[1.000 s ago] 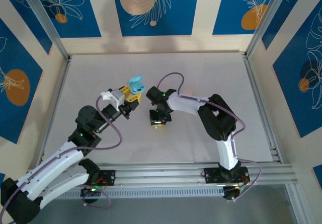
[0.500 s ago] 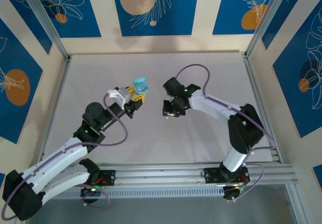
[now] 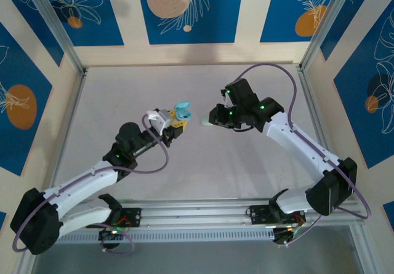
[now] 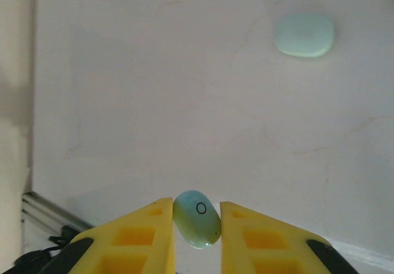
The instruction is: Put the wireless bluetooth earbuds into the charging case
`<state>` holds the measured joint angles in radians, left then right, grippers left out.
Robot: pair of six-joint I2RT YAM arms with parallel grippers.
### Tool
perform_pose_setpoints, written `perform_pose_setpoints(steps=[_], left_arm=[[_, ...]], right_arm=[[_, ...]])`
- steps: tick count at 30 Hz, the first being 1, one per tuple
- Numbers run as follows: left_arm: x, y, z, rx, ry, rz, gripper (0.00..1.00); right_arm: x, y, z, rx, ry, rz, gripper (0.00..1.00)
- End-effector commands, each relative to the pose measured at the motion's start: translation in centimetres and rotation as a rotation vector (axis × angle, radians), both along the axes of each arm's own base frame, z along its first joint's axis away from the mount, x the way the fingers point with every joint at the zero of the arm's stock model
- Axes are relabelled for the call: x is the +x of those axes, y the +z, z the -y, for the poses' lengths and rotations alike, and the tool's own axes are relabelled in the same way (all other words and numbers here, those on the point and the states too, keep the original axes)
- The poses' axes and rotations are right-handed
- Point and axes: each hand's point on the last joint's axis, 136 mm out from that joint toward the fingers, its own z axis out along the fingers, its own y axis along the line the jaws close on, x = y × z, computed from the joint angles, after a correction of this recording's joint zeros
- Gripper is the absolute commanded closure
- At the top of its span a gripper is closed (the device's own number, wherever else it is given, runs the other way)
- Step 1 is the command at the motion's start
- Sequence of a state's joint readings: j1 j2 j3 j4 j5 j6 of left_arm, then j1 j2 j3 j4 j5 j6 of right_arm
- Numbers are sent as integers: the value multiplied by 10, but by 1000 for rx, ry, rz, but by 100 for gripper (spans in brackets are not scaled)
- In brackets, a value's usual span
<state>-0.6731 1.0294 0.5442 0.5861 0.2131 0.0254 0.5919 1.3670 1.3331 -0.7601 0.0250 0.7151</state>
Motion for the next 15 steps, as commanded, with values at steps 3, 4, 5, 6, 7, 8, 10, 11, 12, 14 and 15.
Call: perform_pose_setpoints(steps=[3, 4, 5, 6, 7, 8, 10, 11, 12, 14, 15], left_arm=[[-9, 10, 12, -29, -63, 41, 74], [-9, 10, 13, -27, -67, 42, 74], [-10, 9, 14, -26, -71, 40, 74], [-10, 9, 14, -26, -75, 41, 74], [-11, 9, 15, -25, -81, 42, 74], [-11, 9, 16, -26, -84, 43, 74], [-13, 9, 18, -26, -97, 44, 74], [-14, 10, 18, -27, -101, 46, 74], [-15, 10, 18, -28, -106, 47, 74], [-16, 10, 19, -28, -108, 48, 74], [-16, 11, 19, -29, -112, 48, 74]], right_arm=[[-12, 45, -18, 111, 78, 52, 77], [-13, 49, -22, 121, 92, 61, 77], [-15, 53, -25, 126, 102, 68, 77], [-16, 58, -28, 137, 120, 81, 78], [-17, 62, -32, 144, 136, 92, 77], [-18, 64, -35, 145, 146, 99, 77], [-20, 68, -41, 150, 173, 112, 77], [-20, 68, -43, 148, 179, 116, 77], [-21, 69, -45, 148, 186, 116, 77], [-21, 68, -48, 149, 196, 116, 78], [-22, 69, -49, 150, 199, 119, 78]])
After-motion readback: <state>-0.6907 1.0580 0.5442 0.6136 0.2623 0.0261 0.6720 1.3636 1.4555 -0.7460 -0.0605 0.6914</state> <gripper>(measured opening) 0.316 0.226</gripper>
